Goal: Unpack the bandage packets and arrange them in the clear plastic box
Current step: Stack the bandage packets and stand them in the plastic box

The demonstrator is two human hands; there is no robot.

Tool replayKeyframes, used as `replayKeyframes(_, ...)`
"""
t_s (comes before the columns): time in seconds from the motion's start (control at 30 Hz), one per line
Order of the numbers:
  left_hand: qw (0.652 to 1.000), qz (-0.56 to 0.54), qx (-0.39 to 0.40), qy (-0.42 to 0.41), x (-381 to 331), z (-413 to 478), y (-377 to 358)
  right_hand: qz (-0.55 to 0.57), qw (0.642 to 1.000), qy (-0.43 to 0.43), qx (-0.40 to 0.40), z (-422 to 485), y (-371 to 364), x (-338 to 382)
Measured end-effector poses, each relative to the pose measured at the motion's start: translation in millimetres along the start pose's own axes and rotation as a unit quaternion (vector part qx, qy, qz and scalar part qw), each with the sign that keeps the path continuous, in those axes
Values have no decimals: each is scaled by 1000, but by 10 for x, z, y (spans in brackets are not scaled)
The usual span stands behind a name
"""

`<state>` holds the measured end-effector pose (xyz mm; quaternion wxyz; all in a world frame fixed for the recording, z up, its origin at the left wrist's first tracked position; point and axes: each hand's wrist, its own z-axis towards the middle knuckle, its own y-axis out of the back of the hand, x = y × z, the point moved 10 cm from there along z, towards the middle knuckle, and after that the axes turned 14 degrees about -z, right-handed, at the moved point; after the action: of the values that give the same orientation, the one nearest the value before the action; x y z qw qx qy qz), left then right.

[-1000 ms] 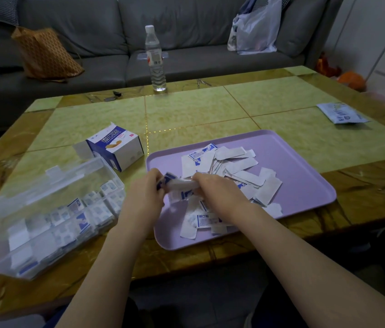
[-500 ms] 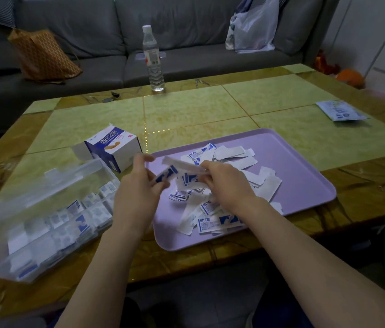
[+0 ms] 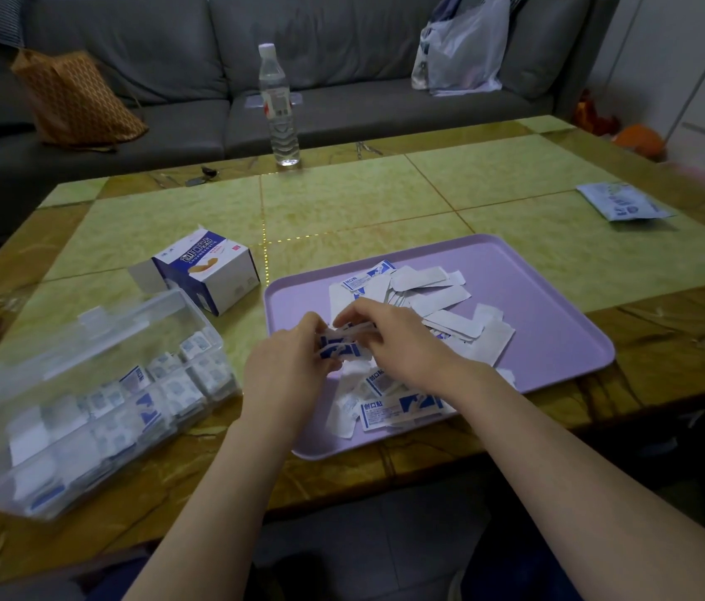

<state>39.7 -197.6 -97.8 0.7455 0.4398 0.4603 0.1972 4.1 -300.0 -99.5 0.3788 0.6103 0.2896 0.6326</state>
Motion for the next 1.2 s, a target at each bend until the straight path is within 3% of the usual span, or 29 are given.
replayKeyframes(0.2,998,52,-24,-9,-77,-48,-18,41,997,-5,63,-21,-208,23)
replayKeyframes(0.27,998,53,-28,-13,-105,-66,-32,-2,998,1,68,-19,-254,-6)
replayKeyframes(0.4,999,42,-19,-12,-125,-50,-55,-136,991,-2,17,-12,-133,-73)
replayKeyframes(0.53,998,49,-30,-29,-67,-7,19,-175,984,-15,-27,-3,-1,-116)
replayKeyframes(0.7,999,-8,35,40,187,-10,-183,-137,989,-55,-11,81,-106,-281)
replayKeyframes(0.97,997,-62,47,12,97,15,-345,-23,998,-26,-43,84,-165,-126)
replayKeyframes(1.1,993,-110,-4,-29,-17,-3,-228,-113,993,14,-11,72,-256,-56)
replayKeyframes(1.2,999,-34,2,-39,9,-30,-260,-207,978,34,18,39,-335,-24)
